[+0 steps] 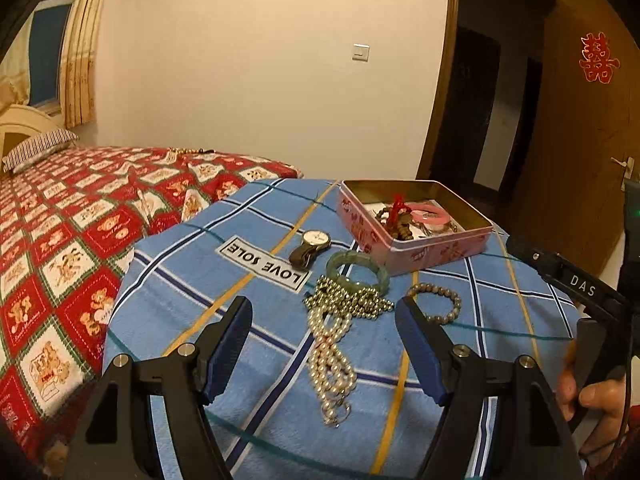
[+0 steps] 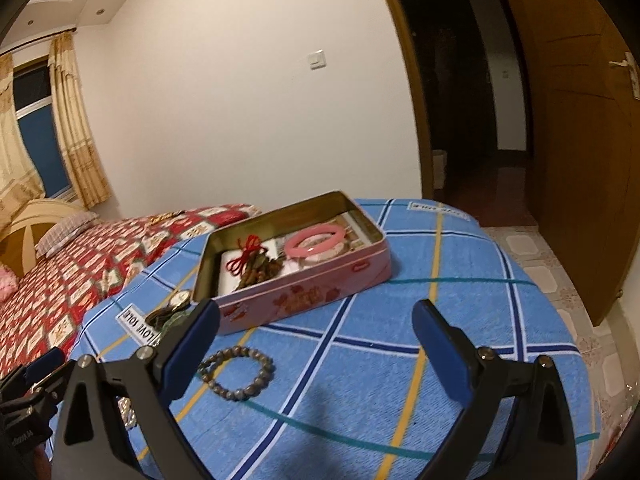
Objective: Organize jewelry
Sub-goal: 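Move both tools back over the remaining jewelry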
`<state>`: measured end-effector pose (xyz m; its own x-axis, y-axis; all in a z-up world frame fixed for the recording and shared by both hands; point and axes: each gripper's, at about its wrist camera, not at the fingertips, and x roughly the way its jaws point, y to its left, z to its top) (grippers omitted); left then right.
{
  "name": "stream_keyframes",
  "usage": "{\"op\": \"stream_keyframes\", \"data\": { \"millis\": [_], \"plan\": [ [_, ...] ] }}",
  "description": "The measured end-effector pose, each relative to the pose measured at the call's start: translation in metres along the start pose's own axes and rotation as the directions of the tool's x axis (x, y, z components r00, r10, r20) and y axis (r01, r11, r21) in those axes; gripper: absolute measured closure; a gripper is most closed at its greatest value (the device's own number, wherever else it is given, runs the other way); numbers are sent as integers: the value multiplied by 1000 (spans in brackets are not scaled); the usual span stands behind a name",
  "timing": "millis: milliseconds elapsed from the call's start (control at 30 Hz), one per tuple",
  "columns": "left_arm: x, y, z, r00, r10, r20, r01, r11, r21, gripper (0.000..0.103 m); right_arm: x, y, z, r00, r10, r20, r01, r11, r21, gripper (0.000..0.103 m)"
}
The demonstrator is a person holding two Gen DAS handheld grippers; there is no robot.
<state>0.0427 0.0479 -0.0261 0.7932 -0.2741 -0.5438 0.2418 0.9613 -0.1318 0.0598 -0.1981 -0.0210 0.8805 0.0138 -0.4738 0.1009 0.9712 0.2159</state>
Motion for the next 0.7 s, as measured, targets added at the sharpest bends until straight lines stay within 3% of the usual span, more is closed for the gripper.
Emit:
{"op": "stream_keyframes", "data": {
  "millis": [267,433,700],
  "plan": [
    [5,9,-7,996,-40,-81,39,999,-8,29,23,22,-8,983,75,-166,-89,992,-84,3],
    [17,0,-21,984,-23,-175,37,996,80,29,48,52,-19,954,64,-293,-130,969,-210,4],
    [22,9,-22,977,-60,-205,65,998,18,29,73,62,-32,914,27,-405,-141,957,-254,4]
  ]
}}
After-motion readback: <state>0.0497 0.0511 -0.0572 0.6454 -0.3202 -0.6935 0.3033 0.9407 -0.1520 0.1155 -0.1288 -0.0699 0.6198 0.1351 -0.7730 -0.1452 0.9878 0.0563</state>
